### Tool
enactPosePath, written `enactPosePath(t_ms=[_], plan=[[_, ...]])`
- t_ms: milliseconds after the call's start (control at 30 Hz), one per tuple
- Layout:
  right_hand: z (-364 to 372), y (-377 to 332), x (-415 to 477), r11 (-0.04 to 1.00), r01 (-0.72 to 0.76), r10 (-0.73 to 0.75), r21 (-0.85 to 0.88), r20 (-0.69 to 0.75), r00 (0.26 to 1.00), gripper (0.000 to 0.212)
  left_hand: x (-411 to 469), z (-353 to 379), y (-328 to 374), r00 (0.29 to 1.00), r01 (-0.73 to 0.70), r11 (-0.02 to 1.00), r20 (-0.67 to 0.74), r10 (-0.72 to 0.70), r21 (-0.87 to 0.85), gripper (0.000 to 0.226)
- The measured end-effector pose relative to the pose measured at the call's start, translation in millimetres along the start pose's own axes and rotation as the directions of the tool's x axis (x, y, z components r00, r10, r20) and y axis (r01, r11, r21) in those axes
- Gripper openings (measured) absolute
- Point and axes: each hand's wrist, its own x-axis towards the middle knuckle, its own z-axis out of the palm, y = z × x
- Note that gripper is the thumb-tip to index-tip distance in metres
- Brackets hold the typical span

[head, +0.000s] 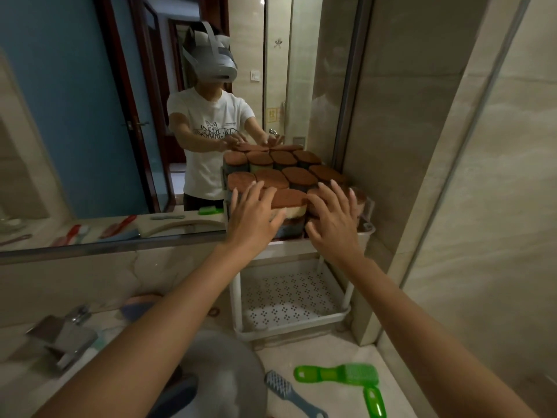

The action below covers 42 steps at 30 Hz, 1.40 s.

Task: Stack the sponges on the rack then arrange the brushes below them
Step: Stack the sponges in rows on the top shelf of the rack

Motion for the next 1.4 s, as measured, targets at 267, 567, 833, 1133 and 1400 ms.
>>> enactPosePath(t_ms=[267,567,833,1133,1400], plan=[[35,-103,-63,0.866,0.233,-0.205,0.442,-0.110,0.973,0.023,-79,-20,-43,0.939,0.250,0.912,-0.148,-0.310,-0.326,0.023],[146,-180,-204,0.856,-0.249,-0.326,0.452,0.847,0.420,0.029,-263,56,-169,0.482,0.830,0.556,0.454,-0.749,0.037,0.022],[226,-225,-237,0.912,-0.314,-0.177,0.264,0.944,0.278,0.039,-327,94,-250,0.304,0.851,0.480,0.545,-0.781,0.213,0.032],[305,-240,-241,0.980,-0.037,-0.185,0.196,0.962,0.199,0.070,-313,157,-311,0.386,0.790,0.562,0.513,-0.767,0.245,0.093],[307,-237,-248,0.983,-0.065,-0.149,0.174,0.946,0.287,0.063,-322,176,-317,0.427,0.769,0.576,0.448,-0.785,0.278,0.085]])
